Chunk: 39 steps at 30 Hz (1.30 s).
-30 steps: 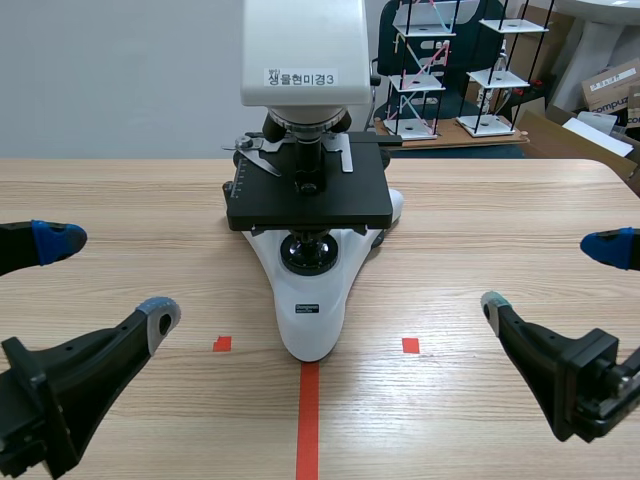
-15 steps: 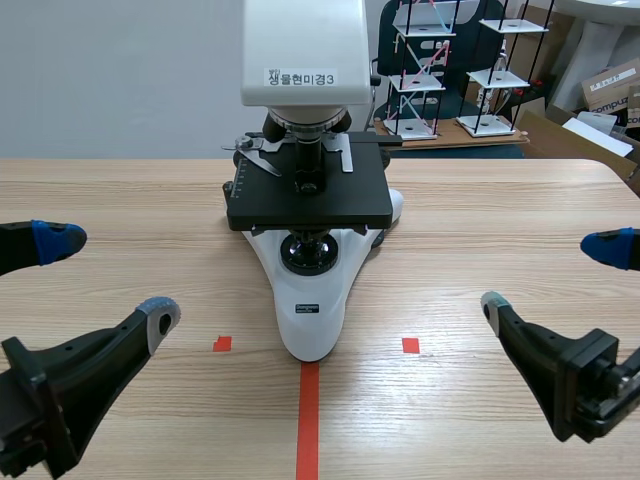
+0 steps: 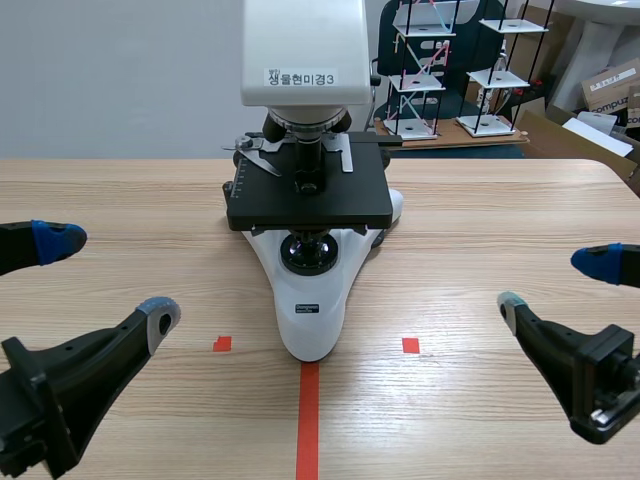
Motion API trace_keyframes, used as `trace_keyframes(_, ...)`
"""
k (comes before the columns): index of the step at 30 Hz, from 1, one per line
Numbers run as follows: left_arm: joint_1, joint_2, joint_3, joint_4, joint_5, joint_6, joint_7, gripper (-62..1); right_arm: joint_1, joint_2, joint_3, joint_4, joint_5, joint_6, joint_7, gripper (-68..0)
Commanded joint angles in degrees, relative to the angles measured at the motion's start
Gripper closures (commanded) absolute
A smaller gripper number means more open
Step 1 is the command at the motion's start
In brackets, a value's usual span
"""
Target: Point at the fine focus knob
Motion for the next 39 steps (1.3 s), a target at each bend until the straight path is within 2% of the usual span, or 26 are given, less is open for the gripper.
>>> trace_keyframes(1,0.1,0.0,-0.2,0.7,-0.4,-0.2,-0.8,-62.3,2.2,-0.2,0.0,-1.2,0.5,-0.3,0.2,-44.8)
trace_keyframes(5,0.1,0.2,-0.2,0.7,-0.4,-0.2,-0.8,-62.3,7.5,-0.2,0.0,-6.6,0.5,-0.9,-1.2,-41.1)
trace_keyframes(9,0.1,0.2,-0.2,0.7,-0.4,-0.2,-0.8,-62.3,14.9,-0.2,-0.4,-15.4,0.1,-0.9,-1.4,-34.5)
trace_keyframes(13,0.1,0.2,-0.2,0.7,-0.4,-0.2,-0.8,-62.3,24.9,-0.2,-2.7,-26.8,0.1,-0.8,-1.3,-25.9)
trace_keyframes(16,0.1,0.2,-0.2,0.7,-0.4,-0.2,-0.8,-62.3,32.9,-0.2,-5.5,-35.3,0.1,-0.8,-0.9,-15.1)
trace_keyframes(19,0.1,0.2,-0.2,0.7,-0.5,-0.2,-0.8,-62.3,40.4,-0.2,-8.5,-42.6,0.1,-0.8,1.0,-3.1)
trace_keyframes(23,0.1,0.2,-0.2,0.7,-0.6,-0.2,-0.8,-62.3,48.5,-0.3,-12.0,-49.2,-0.5,-0.6,6.6,-1.9)
trace_keyframes(27,0.1,0.2,-0.2,0.7,-0.6,-0.2,-0.8,-62.3,55.0,-2.0,-14.0,-53.2,-6.8,-0.2,11.5,0.1)
trace_keyframes(34,0.1,0.2,-0.2,0.7,-0.5,-0.2,-0.8,-62.3,64.0,-6.2,-15.4,-59.8,-20.7,7.3,18.3,0.1)
trace_keyframes(39,0.1,0.2,-0.2,0.7,-0.5,-0.2,-0.8,-62.3,66.8,-7.6,-15.5,-61.4,-26.1,11.4,20.5,0.1)
